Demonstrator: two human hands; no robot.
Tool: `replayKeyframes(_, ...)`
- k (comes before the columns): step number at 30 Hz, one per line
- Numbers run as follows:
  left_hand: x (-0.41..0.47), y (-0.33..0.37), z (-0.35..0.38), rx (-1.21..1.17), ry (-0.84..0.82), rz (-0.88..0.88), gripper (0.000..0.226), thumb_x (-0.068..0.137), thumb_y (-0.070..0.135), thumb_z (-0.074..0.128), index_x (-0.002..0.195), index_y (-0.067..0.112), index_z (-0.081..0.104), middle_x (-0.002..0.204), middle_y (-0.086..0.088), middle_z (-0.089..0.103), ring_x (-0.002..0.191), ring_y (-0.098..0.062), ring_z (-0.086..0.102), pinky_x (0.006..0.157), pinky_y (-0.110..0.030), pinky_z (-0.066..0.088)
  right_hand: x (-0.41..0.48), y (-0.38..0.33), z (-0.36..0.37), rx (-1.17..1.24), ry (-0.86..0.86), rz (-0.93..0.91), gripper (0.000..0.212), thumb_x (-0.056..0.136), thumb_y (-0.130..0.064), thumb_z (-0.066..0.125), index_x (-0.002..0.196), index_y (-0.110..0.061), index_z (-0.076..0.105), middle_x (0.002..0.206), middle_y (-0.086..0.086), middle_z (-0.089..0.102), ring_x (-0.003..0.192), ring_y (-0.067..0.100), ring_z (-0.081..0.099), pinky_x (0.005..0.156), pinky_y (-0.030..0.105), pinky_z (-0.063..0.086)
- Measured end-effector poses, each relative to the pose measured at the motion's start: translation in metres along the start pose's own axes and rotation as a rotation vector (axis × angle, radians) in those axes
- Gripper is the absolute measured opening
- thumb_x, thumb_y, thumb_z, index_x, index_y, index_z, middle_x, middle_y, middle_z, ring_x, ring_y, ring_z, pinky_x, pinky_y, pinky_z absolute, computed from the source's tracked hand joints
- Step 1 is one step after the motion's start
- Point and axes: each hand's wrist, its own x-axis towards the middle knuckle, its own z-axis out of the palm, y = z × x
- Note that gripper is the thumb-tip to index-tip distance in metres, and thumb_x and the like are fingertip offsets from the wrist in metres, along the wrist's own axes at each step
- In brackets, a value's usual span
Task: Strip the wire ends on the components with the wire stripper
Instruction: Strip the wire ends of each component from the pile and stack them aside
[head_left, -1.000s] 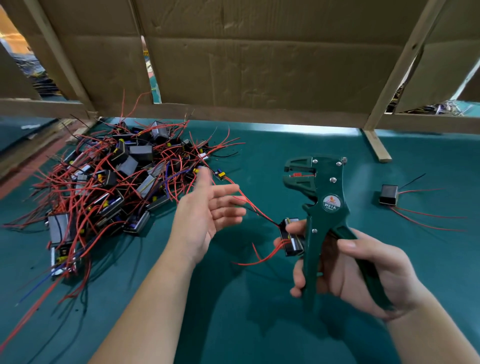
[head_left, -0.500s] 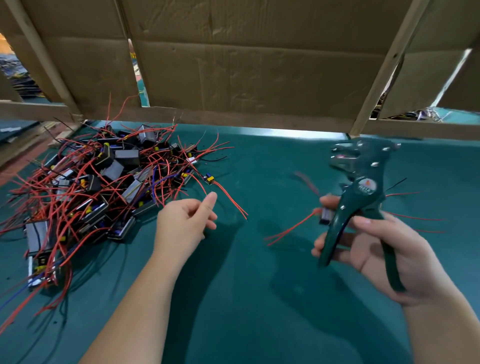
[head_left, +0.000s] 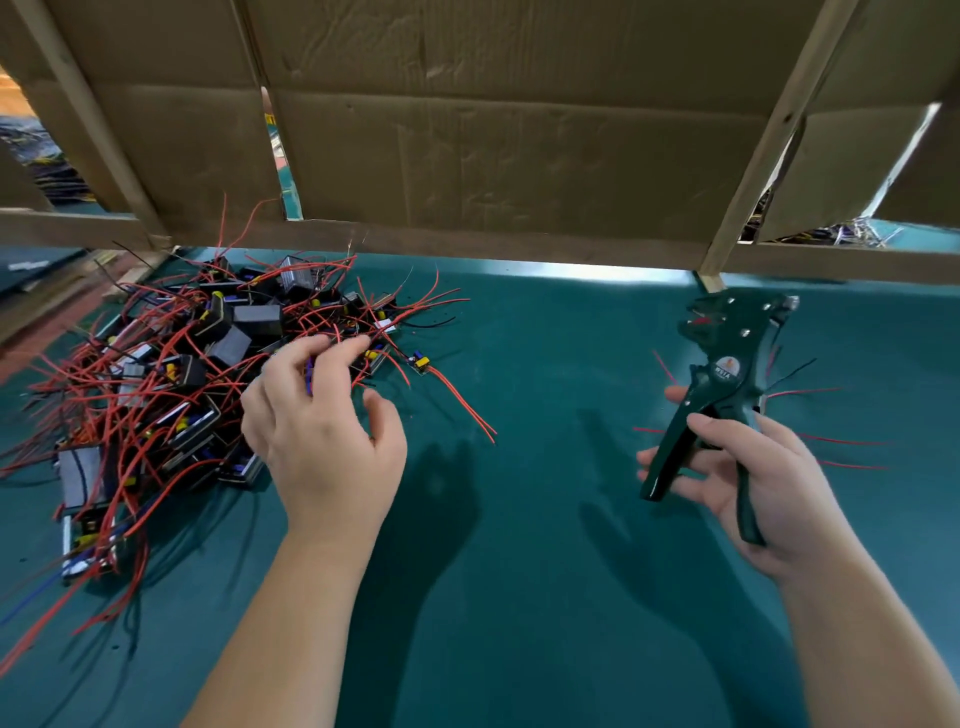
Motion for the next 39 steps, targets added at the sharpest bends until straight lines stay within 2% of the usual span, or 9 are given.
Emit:
replayKeyframes(3,0.001,-0.008,0.000,0.194,-0.225,-0.218,0.042,0.079,0.023,0.064,0.120,0.029,0.061,0.136,-0.010,0.042,0.122,-0.037,0.033,0.103,-0.050,0.023,0.006,0.003,0.009,0.098,0.028,0.120,0.022,0.092,-0.007,0.050,0.112,-0.001,0.057,0.092,0.011,0.057,0.073,0.042,0.067,0.068,0.056,0.055)
replayKeyframes(5,0.003,-0.017,0.000,0.252,-0.291,-0.254,0.034,0.082,0.026,0.064,0.116,0.032,0.064,0.129,-0.005,0.049,0.119,-0.035,0.036,0.102,-0.048,0.021,0.009,0.003,0.009,0.134,0.067,0.141,0.020,0.093,-0.008,0.048,0.112,-0.003,0.054,0.094,0.010,0.053,0.072,0.041,0.068,0.067,0.055,0.055)
replayKeyframes(9,0.007,-0.023,0.001,0.243,-0.234,-0.259,0.034,0.084,0.022,0.065,0.117,0.027,0.064,0.118,-0.006,0.058,0.109,-0.034,0.047,0.094,-0.046,0.028,0.010,0.001,0.002,0.171,0.121,0.067,0.015,0.093,-0.005,0.049,0.108,-0.005,0.051,0.095,0.010,0.052,0.074,0.041,0.070,0.060,0.049,0.058)
replayKeyframes(13,0.012,-0.030,0.002,0.259,-0.237,-0.281,0.038,0.084,0.020,0.067,0.121,0.020,0.060,0.121,-0.010,0.058,0.110,-0.035,0.049,0.093,-0.046,0.031,0.006,0.001,0.002,0.222,0.064,0.029,0.020,0.095,-0.005,0.044,0.115,-0.003,0.049,0.109,0.007,0.058,0.077,0.042,0.069,0.065,0.053,0.058)
replayKeyframes(19,0.015,-0.038,0.000,0.282,-0.216,-0.266,0.022,0.085,0.030,0.070,0.107,0.028,0.071,0.094,0.000,0.069,0.092,-0.033,0.053,0.078,-0.040,0.027,0.000,0.001,0.012,0.223,0.010,0.042,0.018,0.096,-0.005,0.040,0.102,-0.004,0.057,0.113,0.005,0.062,0.074,0.040,0.069,0.064,0.054,0.058)
replayKeyframes(24,0.012,-0.039,0.001,0.265,-0.176,-0.282,0.006,0.085,0.027,0.070,0.089,0.024,0.073,0.109,-0.003,0.062,0.101,-0.036,0.047,0.083,-0.043,0.030,-0.003,0.000,0.014,0.224,-0.014,0.052,0.020,0.097,-0.004,0.038,0.101,-0.006,0.058,0.122,0.009,0.059,0.074,0.040,0.069,0.064,0.054,0.058)
replayKeyframes(30,0.011,-0.021,-0.003,-0.414,0.152,0.031,0.006,0.098,0.017,0.054,0.097,0.011,0.057,0.091,-0.006,0.068,0.078,-0.020,0.064,0.075,-0.034,0.050,-0.005,0.001,0.016,0.239,-0.041,0.050,0.021,0.096,-0.005,0.039,0.108,-0.004,0.056,0.126,0.009,0.058,0.076,0.042,0.069,0.064,0.053,0.058)
replayKeyframes(34,0.006,0.007,-0.006,-0.993,0.019,-0.306,0.013,0.100,0.010,0.046,0.094,0.022,0.048,0.088,-0.002,0.068,0.072,-0.014,0.065,0.067,-0.025,0.052,-0.006,0.001,0.021,0.249,-0.095,0.068,0.021,0.089,-0.008,0.044,0.106,-0.004,0.055,0.127,0.010,0.057,0.076,0.041,0.068,0.066,0.054,0.057)
replayKeyframes(39,0.022,0.014,-0.017,-1.797,-0.156,-0.928,0.001,0.088,0.020,0.052,0.087,0.020,0.053,0.075,0.004,0.066,0.058,-0.005,0.056,0.054,-0.016,0.047,-0.014,0.000,0.027,0.309,-0.294,0.113,0.044,0.078,-0.021,0.053,0.116,0.002,0.054,0.137,0.019,0.052,0.078,0.037,0.066,0.069,0.052,0.056)
